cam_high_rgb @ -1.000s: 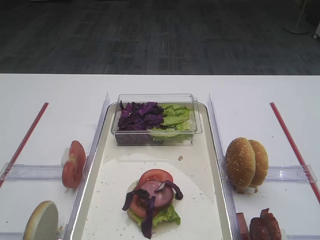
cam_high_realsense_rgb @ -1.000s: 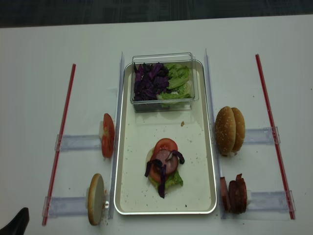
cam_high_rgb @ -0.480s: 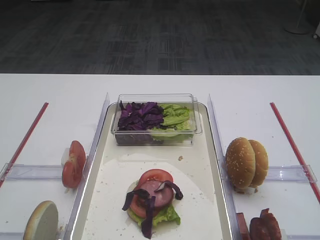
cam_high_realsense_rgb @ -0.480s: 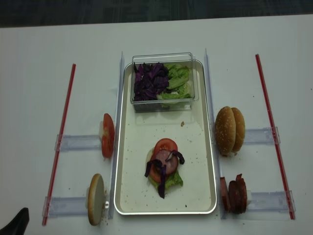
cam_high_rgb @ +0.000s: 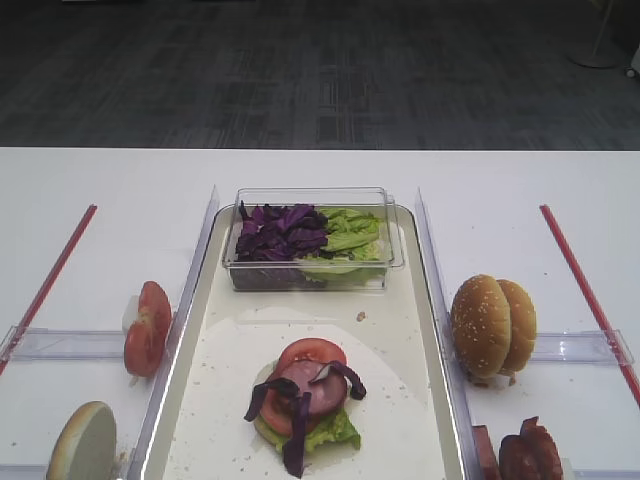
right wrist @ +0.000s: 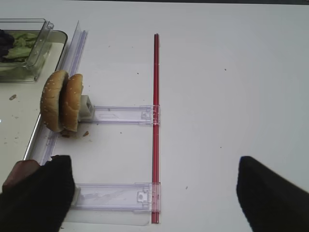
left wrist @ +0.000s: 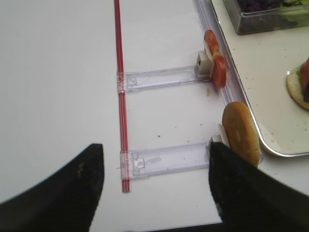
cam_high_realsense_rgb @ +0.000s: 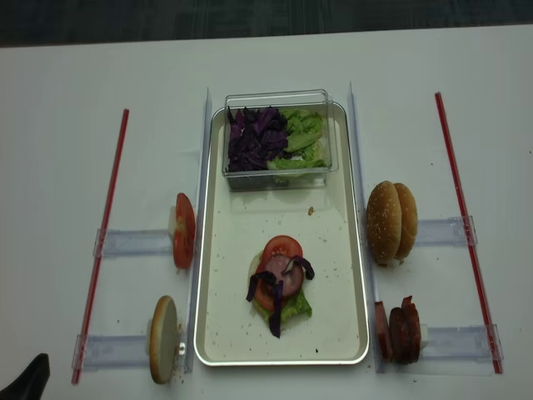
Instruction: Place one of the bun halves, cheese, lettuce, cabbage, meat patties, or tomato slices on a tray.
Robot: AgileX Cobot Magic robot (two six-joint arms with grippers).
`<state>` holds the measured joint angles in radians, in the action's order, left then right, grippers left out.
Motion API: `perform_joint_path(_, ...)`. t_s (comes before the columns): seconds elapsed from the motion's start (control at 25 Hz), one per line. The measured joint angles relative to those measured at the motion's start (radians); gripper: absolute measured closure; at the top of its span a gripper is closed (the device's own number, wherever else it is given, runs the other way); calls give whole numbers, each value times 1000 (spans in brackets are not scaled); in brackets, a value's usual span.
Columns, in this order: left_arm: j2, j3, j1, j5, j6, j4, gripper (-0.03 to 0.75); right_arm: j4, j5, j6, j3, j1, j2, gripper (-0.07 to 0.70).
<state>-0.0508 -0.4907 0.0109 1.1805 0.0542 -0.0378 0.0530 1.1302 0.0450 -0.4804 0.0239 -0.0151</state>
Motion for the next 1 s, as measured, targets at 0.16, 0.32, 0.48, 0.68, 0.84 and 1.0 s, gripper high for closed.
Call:
perform_joint_path(0.16,0,0,0,0,-1,0,286,0,0,0,0,0,0,-60)
perform_joint_path(0.32,0,0,0,0,-1,0,286,0,0,0,0,0,0,-60)
perform_joint_path(0.48,0,0,0,0,-1,0,286,0,0,0,0,0,0,-60)
perform_joint_path(0.68,0,0,0,0,-1,0,286,0,0,0,0,0,0,-60)
perform_joint_path(0.84,0,0,0,0,-1,0,286,0,0,0,0,0,0,-60)
perform_joint_path(1.0,0,0,0,0,-1,0,286,0,0,0,0,0,0,-60)
